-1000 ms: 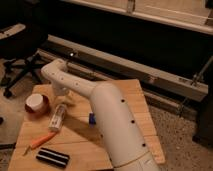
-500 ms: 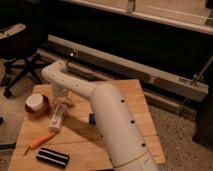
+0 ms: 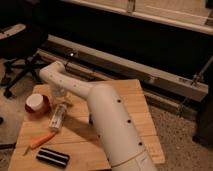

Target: Stand the bottle upright

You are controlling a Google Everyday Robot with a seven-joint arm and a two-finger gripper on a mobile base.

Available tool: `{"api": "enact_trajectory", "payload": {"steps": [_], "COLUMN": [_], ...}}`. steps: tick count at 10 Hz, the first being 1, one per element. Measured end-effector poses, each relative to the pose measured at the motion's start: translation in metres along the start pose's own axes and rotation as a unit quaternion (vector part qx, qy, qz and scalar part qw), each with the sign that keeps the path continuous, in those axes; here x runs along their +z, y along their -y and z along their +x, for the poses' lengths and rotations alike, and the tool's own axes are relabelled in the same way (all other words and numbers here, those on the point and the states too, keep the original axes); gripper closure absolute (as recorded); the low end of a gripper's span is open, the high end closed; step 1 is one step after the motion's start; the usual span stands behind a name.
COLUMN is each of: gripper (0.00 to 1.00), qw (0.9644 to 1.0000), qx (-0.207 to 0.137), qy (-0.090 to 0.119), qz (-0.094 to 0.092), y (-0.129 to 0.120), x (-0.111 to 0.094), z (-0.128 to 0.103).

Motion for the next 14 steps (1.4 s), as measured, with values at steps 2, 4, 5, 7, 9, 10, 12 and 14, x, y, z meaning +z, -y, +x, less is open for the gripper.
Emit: {"api": "enact_trajectory", "payload": {"steps": [2, 4, 5, 7, 9, 10, 12, 14], "gripper": [0.21, 0.30, 0.40, 0.60, 0.77, 0.82, 0.82, 0.82], "qw": [1.0000, 0.9999, 0.9999, 0.9999, 0.9999, 0.9999, 1.0000, 0.9999], "qx": [0.003, 0.008, 0.011, 0.015, 0.016, 0.014, 0.008, 0.006], "qy": [0.004, 0.006, 0.007, 0.008, 0.006, 0.005, 0.001, -0.006], "qz": [-0.006, -0.006, -0.005, -0.002, 0.000, 0.001, 0.002, 0.006], "y": [-0.003, -0.006, -0.007, -0.009, -0.009, -0.008, -0.006, -0.006], "x": [0.004, 0.006, 0.006, 0.005, 0.004, 0.004, 0.002, -0.003], "z": [0.000, 0.002, 0.002, 0.005, 0.007, 0.008, 0.009, 0.014]}}
